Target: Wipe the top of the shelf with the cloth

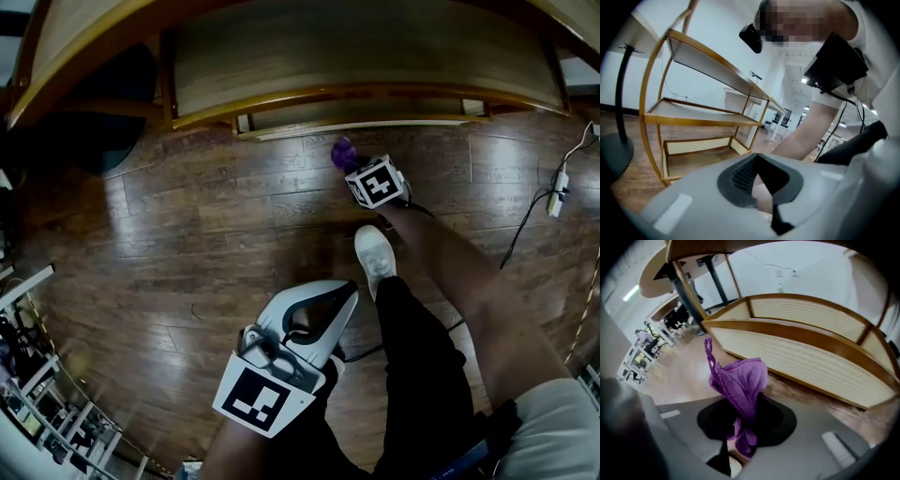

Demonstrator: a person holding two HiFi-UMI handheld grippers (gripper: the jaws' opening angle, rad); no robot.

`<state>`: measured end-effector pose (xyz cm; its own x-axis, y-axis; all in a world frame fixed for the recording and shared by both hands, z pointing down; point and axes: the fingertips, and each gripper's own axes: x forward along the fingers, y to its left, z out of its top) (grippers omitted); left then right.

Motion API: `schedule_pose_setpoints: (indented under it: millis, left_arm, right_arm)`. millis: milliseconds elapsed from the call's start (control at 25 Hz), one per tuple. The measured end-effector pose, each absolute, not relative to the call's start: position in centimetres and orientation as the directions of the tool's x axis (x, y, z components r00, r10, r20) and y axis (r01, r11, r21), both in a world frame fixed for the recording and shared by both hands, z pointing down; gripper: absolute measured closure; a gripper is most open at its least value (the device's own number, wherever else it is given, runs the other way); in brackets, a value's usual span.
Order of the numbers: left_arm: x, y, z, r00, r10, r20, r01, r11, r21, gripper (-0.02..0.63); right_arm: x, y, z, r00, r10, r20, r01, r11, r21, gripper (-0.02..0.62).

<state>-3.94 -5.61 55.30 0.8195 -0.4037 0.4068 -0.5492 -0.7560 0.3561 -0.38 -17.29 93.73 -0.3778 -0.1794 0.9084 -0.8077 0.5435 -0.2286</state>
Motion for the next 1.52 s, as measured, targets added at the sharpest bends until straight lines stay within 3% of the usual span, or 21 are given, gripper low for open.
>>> schedule_pose_setpoints:
  millis: [160,280,560,880,1360,1520]
  left_arm:
    - [-7.4,-4.7,55.9,0.775,-0.457,0.437,-0.610,-0.719,0.332,0.588]
    - [-9.7,-4.1,57.0,0.747,-0.486,0.453,-0.648,-0.685,0.333,0.588]
    - [-11.6,-4.5,58.2,0.736,-0.527,0.425,-0.670,-0.660,0.341,0.588]
    - [-8.0,-5.4,58.1,0.802,-0.454,0.389,-0.587,-0.720,0.370,0.588]
    - [-2.1,-6.1,58.0,0.880,-0.272,0.390,-0.426,-0.816,0.391,0.588]
    - [-0.7,-6.0,58.4,0.887,-0.238,0.396,-0.401,-0.822,0.403,0.588]
  right_arm:
    - [-12.5,-17.9,94.2,-0.496,-0.128,0.859,-0.688,0.661,-0.299,0.499]
    - [-17.9,-18.9,95.2,-0.536,-0.121,0.836,-0.642,0.702,-0.310,0.499]
    - [-19.0,-21.0,97.4,-0.492,-0.126,0.862,-0.644,0.719,-0.263,0.499]
    - [-8.1,-23.8,97.3,-0.352,-0.225,0.908,-0.761,0.634,-0.139,0.499]
    - [18.2,-24.6,97.1,-0.047,-0.301,0.952,-0.916,0.393,0.079,0.499]
    - [25.6,-23.4,97.5,0.038,-0.270,0.962,-0.943,0.308,0.124,0.499]
